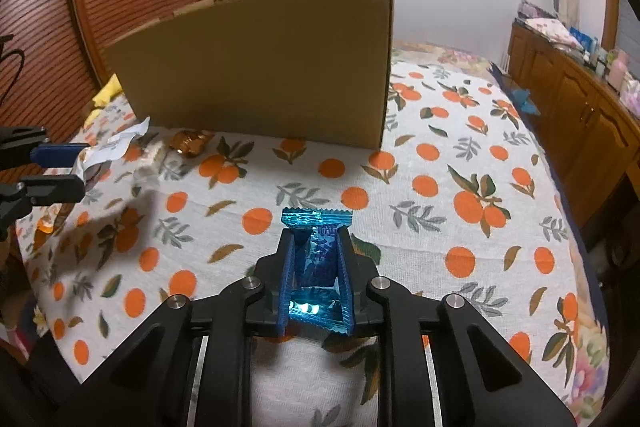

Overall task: Organize snacks
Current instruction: 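Lift the orange-and-white pouch with the left tool while the right tool carries the candy over the box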

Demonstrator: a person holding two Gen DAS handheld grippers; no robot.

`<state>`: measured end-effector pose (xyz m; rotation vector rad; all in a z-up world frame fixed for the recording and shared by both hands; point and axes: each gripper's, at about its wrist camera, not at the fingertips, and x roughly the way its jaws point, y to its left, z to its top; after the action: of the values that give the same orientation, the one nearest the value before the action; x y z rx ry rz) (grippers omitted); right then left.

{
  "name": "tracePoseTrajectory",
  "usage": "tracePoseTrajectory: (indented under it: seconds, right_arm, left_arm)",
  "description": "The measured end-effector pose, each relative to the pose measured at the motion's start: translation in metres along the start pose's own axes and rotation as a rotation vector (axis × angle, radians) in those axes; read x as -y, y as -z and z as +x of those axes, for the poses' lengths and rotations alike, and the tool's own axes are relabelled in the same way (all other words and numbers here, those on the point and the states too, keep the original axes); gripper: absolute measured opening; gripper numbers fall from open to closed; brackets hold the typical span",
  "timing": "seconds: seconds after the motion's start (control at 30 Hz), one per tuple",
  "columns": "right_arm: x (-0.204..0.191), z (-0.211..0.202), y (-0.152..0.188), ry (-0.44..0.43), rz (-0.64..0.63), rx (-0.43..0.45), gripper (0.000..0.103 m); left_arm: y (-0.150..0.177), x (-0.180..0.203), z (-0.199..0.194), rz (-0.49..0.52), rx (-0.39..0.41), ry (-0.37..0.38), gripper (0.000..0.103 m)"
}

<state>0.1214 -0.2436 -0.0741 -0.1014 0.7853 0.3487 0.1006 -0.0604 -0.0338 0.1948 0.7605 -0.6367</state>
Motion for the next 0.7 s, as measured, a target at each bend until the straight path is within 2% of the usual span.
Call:
tracePoseTrajectory:
  seconds: [0.7]
  right_arm:
    - [-0.028,-0.065,-0.053,-0.002,-0.089,0.178,0.018]
  left_arm:
    - [-0.043,-0.015,-0.053,0.006,0.164,-0.056,0.033]
